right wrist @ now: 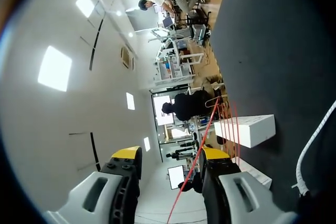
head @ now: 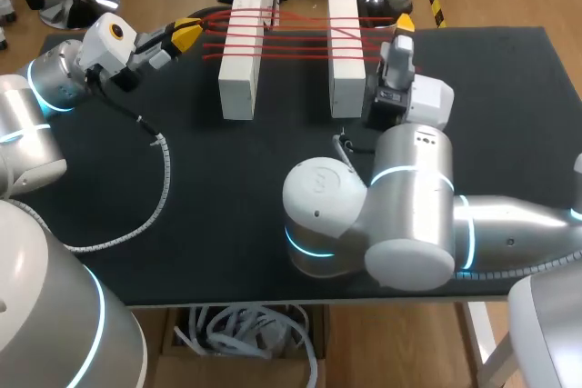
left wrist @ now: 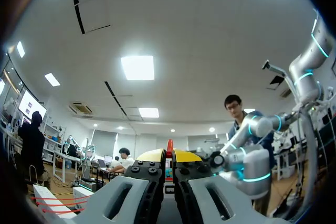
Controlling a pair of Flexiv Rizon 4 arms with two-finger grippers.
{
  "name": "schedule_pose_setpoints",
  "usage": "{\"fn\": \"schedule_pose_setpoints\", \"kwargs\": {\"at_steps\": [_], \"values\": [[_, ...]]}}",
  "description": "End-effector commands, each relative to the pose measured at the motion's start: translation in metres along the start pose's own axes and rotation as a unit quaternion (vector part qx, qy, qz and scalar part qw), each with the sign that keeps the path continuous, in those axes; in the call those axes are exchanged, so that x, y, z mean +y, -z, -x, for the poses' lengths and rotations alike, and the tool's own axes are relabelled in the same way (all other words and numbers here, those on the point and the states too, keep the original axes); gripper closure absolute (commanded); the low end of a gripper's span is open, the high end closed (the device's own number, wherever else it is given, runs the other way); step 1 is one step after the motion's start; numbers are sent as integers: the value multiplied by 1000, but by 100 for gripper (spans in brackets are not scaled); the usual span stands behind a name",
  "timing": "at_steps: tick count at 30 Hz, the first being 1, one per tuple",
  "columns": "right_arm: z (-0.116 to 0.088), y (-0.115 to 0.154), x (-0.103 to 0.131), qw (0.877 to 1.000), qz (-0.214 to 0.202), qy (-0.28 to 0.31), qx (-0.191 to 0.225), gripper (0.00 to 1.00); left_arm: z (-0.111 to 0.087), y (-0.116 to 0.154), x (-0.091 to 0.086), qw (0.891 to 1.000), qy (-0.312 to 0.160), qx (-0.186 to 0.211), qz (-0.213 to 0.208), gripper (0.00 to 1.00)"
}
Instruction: Grab the tape and strap the tape.
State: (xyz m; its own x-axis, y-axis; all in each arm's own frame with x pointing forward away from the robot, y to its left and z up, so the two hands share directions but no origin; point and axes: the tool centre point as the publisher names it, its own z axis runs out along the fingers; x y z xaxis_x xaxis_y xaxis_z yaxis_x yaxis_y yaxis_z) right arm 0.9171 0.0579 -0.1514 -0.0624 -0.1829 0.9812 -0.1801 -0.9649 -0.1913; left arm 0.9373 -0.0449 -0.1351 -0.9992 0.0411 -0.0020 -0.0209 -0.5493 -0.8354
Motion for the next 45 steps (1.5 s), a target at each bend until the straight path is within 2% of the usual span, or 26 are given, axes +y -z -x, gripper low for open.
{"fn": "schedule_pose_setpoints", "kwargs": {"at_steps": [1, 28, 35, 40, 44, 45], "values": [[-4, 2, -2, 1000, 6, -2, -9, 53, 0, 0, 1, 1000, -1, 0, -1, 100], [-5, 1, -9, 1000, 4, -8, -13, 58, 0, 0, 1, 1000, -1, 0, -1, 100], [-4, 2, -10, 1000, 1, -6, -15, 72, 0, 0, 1, 1000, -1, 0, -1, 100], [-3, 1, -11, 1000, 1, -5, -17, 76, 0, 0, 1, 1000, -1, 0, -1, 100], [-3, 0, -12, 1000, 3, -1, -19, 100, 0, 0, 1, 1000, -1, 0, -1, 100], [-3, 0, -12, 1000, 4, -1, -20, 100, 0, 0, 1, 1000, -1, 0, -1, 100]]}}
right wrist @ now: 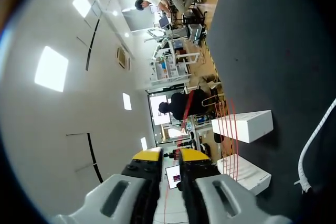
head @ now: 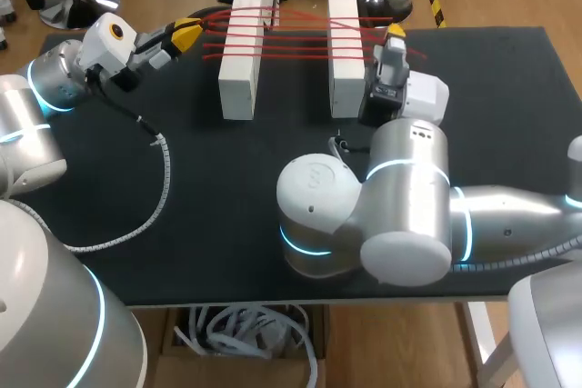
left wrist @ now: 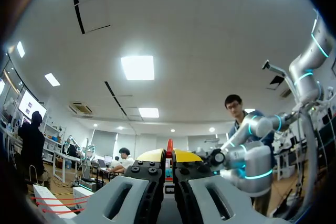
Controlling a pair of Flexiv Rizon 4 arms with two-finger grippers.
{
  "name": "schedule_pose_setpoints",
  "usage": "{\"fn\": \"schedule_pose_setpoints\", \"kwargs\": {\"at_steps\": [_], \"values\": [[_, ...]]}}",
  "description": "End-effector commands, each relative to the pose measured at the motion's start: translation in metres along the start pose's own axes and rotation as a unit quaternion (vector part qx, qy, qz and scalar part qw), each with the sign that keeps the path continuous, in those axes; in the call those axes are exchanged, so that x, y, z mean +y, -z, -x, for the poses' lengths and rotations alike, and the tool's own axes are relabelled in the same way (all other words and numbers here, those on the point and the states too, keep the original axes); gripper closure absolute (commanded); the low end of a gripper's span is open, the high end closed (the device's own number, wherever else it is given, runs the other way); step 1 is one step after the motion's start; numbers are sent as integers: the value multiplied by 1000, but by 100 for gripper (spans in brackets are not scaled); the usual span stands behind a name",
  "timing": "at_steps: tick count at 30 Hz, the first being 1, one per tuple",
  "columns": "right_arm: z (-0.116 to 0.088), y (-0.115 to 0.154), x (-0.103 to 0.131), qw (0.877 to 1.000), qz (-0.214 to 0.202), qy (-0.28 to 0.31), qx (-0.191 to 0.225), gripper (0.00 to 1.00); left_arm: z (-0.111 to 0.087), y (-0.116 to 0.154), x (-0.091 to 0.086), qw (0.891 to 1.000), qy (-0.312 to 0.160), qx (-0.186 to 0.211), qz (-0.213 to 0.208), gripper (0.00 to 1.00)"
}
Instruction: Grab the tape and strap the tape.
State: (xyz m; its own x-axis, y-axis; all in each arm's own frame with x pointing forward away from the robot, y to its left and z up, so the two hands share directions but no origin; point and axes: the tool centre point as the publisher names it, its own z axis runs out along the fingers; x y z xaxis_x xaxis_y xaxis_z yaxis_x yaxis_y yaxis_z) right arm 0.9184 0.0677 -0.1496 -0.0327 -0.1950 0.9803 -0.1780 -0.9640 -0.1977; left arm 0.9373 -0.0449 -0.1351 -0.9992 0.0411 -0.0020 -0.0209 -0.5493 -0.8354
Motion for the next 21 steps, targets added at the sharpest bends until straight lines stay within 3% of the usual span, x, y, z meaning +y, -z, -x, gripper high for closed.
{"fn": "schedule_pose_setpoints", "kwargs": {"at_steps": [1, 21], "values": [[-2, -1, -2, 1000, 6, 3, -5, 100, 0, 0, 1, 1000, -1, 0, -1, 100], [-3, -1, -1, 999, -7, 26, -27, 100, 0, 0, 1, 1000, -1, 0, -1, 100]]}}
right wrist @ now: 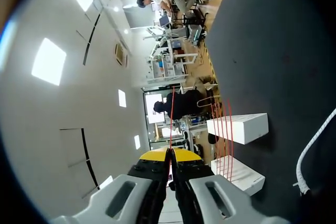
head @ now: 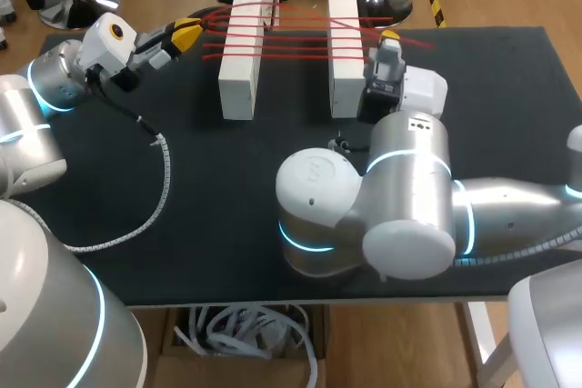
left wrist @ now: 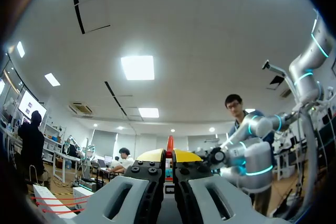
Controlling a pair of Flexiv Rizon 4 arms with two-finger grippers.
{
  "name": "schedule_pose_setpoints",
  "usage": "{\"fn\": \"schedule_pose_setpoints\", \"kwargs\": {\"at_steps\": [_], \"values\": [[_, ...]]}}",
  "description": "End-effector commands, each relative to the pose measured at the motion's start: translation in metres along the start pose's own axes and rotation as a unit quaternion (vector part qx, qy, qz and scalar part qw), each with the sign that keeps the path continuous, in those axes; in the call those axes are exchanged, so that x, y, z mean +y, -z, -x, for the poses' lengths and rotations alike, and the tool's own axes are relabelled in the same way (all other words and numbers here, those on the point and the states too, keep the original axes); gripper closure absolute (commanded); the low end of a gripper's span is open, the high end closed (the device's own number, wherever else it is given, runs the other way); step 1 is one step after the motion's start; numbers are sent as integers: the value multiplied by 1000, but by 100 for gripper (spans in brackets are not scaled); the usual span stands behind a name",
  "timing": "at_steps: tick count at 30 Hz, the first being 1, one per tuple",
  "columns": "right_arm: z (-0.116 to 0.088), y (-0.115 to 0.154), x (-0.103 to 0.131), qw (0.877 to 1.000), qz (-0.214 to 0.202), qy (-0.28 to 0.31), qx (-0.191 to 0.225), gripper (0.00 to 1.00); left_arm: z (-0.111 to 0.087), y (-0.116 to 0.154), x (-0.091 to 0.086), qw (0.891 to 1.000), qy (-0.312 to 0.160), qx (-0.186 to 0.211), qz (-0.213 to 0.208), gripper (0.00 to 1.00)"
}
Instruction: Grab the tape and strap the tape.
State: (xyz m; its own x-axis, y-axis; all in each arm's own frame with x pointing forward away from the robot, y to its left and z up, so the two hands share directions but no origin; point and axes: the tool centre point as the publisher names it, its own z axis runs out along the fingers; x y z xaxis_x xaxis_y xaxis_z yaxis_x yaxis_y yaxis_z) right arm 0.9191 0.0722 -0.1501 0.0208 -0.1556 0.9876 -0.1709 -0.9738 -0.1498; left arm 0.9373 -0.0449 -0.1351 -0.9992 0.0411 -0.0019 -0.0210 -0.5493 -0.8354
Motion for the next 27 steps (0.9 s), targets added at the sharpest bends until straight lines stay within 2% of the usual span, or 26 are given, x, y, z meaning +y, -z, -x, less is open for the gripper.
{"fn": "schedule_pose_setpoints", "kwargs": {"at_steps": [1, 12, 13, 15, 16, 19, 20, 21, 22, 23, 27], "values": [[-5, -1, 4, 1000, -3, 2, -5, 100, 0, 0, 1, 1000, -1, 0, -1, 100], [-5, -1, 4, 1000, -3, 2, -5, 100, 0, 0, 1, 1000, -1, 0, -1, 100], [-5, -1, 4, 1000, -3, 2, -5, 100, 1, 1, 1, 999, 3, 3, 43, 100], [-5, -1, 4, 1000, -3, 2, -5, 100, 3, 2, 4, 988, 15, 9, 152, 100], [-5, -1, 4, 1000, -3, 2, -5, 100, 3, 3, 5, 984, 19, 6, 180, 100], [-5, -1, 4, 1000, -3, 2, -5, 100, 4, 3, 9, 952, 28, 14, 304, 100], [-5, -1, 4, 1000, -3, 2, -5, 100, 4, 1, 8, 946, 23, 11, 324, 100], [-5, -1, 4, 1000, -3, 2, -5, 100, 5, -1, 8, 930, 25, 16, 367, 100], [-5, -1, 4, 1000, -3, 2, -5, 100, 5, -4, 8, 919, 20, 21, 393, 100], [-5, -1, 4, 1000, -3, 2, -5, 100, 4, -6, 7, 913, 12, 14, 407, 100], [-5, -1, 4, 1000, -3, 2, -5, 100, 4, -6, 7, 913, 12, 14, 407, 100]]}}
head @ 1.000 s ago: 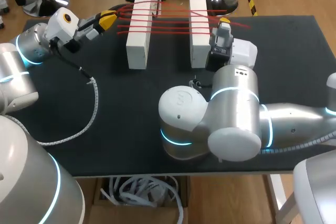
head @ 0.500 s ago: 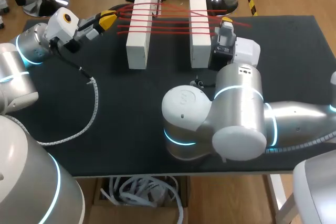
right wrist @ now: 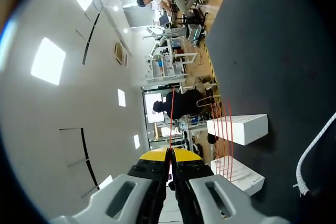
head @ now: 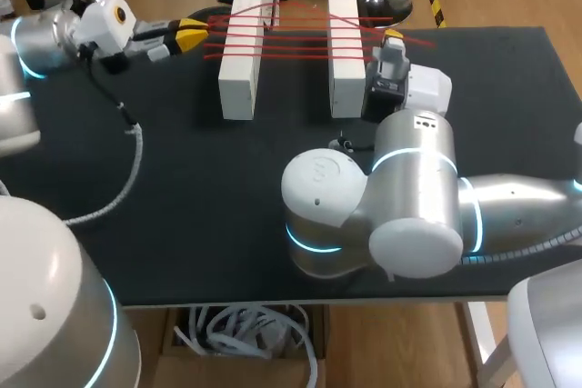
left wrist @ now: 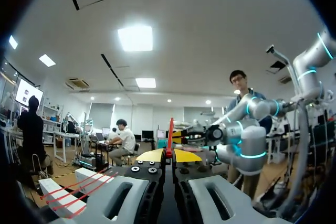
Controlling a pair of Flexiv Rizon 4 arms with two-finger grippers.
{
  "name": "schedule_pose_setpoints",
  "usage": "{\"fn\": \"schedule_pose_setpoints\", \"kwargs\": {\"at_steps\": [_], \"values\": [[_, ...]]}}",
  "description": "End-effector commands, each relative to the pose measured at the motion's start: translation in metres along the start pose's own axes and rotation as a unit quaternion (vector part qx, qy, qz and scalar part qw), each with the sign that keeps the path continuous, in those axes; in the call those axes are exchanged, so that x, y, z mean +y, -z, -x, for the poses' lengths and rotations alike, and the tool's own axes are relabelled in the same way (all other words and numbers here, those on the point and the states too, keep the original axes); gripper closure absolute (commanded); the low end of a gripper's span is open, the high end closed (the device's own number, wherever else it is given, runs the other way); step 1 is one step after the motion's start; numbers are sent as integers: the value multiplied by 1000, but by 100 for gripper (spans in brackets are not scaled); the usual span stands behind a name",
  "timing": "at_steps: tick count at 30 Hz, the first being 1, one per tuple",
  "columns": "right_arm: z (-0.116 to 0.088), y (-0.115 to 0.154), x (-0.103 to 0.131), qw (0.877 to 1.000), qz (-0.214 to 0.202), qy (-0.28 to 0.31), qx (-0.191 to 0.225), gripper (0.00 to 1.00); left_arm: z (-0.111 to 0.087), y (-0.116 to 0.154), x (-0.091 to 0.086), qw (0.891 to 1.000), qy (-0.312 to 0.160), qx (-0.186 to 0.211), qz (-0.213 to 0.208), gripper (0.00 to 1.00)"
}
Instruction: Grab the tape and strap the tape.
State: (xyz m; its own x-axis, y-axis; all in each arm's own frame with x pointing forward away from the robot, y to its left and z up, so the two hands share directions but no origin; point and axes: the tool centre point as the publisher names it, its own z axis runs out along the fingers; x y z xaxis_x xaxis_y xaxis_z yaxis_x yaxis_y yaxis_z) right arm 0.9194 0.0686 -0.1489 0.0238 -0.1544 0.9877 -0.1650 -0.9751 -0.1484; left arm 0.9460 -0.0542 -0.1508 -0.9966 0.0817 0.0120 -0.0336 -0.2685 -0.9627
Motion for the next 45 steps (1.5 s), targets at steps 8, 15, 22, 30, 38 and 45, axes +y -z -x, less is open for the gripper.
{"fn": "schedule_pose_setpoints", "kwargs": {"at_steps": [8, 15, 22, 30, 38, 45], "values": [[-3, 0, 0, 1000, 0, 1, -3, 100, -5, -4, -13, 965, 3, -5, 262, 100], [-3, 0, 0, 1000, 0, 1, -3, 100, -5, -4, -13, 965, 3, -5, 262, 100], [-3, 0, 0, 1000, 0, 1, -3, 100, -15, -15, -20, 942, -38, -6, 333, 100], [-3, 0, 0, 1000, 0, 1, -3, 100, -29, -20, -23, 909, -49, -18, 413, 100], [-3, 0, 0, 1000, 0, 1, -3, 100, -28, -27, -30, 856, -47, 9, 514, 100], [-3, 0, 0, 1000, 0, 1, -3, 100, -23, -33, -35, 824, -55, 28, 563, 100]]}}
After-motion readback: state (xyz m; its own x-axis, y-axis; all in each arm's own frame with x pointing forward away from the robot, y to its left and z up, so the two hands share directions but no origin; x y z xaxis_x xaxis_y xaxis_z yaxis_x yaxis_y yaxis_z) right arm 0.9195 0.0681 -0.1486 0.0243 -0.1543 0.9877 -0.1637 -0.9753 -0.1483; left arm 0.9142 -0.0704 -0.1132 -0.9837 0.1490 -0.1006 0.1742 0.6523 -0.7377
